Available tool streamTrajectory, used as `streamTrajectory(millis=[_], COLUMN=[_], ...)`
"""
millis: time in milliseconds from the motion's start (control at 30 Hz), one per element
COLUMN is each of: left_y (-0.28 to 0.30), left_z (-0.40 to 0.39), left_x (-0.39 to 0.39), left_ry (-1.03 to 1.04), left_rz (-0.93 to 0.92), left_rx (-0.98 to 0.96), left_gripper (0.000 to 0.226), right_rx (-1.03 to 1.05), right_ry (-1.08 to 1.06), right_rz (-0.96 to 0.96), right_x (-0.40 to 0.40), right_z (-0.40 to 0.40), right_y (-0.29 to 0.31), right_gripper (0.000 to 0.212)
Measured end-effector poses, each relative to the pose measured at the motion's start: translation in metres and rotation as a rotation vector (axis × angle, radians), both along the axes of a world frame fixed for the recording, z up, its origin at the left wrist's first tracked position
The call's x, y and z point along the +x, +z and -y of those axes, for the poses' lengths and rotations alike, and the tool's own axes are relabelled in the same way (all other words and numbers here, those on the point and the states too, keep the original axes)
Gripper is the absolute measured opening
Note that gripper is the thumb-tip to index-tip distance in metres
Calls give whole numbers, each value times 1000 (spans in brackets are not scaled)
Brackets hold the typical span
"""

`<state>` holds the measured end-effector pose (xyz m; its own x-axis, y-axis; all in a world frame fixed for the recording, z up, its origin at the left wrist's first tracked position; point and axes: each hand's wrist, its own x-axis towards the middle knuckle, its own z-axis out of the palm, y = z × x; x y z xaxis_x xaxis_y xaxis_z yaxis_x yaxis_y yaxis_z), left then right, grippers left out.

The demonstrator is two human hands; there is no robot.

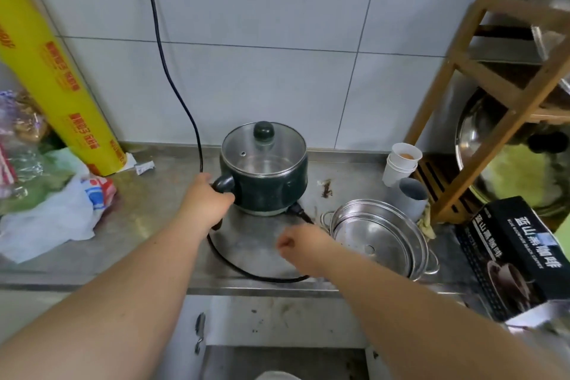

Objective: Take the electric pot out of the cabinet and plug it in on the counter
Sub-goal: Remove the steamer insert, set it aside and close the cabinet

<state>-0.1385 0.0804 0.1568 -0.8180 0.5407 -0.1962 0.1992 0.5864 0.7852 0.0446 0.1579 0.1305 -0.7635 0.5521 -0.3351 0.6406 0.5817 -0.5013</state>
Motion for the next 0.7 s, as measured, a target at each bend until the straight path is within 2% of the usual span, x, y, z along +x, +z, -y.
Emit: streamTrajectory(millis=[100,300,500,700], left_y=[-5,-17,-19,23], left_z=[-6,-12,-11,5], left_x=[-7,-23,-22,-37], left_ry=[-105,-73,26,39], left_rz=[-22,167,247,222], left_rx=[-10,5,178,284], left_gripper=[24,18,18,19], right_rx=[111,154,151,166], right_ry=[130,179,146,73], right_rz=[190,361,422,447], right_x=[-18,-42,-50,-59], right_z=[7,25,38,43], right_y=[-16,-31,-26,-15], right_gripper=[29,27,27,25])
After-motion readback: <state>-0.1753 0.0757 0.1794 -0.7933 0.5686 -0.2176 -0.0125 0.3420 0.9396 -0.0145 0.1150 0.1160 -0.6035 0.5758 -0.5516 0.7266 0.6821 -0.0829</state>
